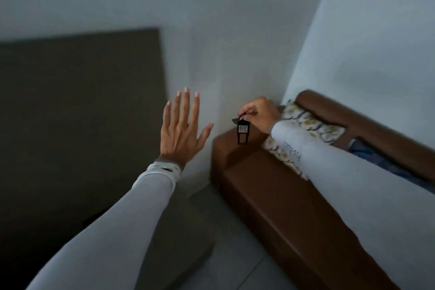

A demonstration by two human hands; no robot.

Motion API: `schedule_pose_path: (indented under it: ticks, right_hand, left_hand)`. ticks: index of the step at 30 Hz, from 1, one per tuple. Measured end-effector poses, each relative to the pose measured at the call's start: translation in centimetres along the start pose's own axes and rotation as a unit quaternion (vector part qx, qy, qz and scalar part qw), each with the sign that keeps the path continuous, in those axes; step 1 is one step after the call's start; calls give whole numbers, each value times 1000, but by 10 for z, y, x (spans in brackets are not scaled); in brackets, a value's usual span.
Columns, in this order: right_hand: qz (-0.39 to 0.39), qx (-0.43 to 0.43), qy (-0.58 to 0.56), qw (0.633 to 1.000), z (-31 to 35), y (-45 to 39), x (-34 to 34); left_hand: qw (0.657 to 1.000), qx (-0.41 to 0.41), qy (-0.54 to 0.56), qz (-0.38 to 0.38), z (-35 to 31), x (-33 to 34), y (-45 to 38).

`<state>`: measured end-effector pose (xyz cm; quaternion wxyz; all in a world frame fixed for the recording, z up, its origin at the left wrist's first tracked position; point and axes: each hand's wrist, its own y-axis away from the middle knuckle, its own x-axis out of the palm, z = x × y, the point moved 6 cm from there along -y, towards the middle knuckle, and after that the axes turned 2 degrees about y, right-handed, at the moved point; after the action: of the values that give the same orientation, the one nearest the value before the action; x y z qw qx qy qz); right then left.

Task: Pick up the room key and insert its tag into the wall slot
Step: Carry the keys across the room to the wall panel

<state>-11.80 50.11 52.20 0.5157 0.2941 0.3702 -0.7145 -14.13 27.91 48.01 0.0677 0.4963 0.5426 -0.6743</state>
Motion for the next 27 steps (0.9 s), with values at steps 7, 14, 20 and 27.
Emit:
schedule_pose_path:
  ticks: [7,14,20,27]
  right_hand:
    - [-139,35,31,989,-44,70,-227]
    - [-240,79,81,964,-122,196,-414]
    - [-301,127,118,938,-215,322,-541]
    - [-318,169,100,928,-317,438,-654]
  left_hand:
    - [985,138,89,-60,-190,-54,-107]
    - [951,246,146,-119,-406,-103,-145]
    - [930,291,178,-135,-599,-124,-141]
    - [908,326,223,-140,-790,-135,-119]
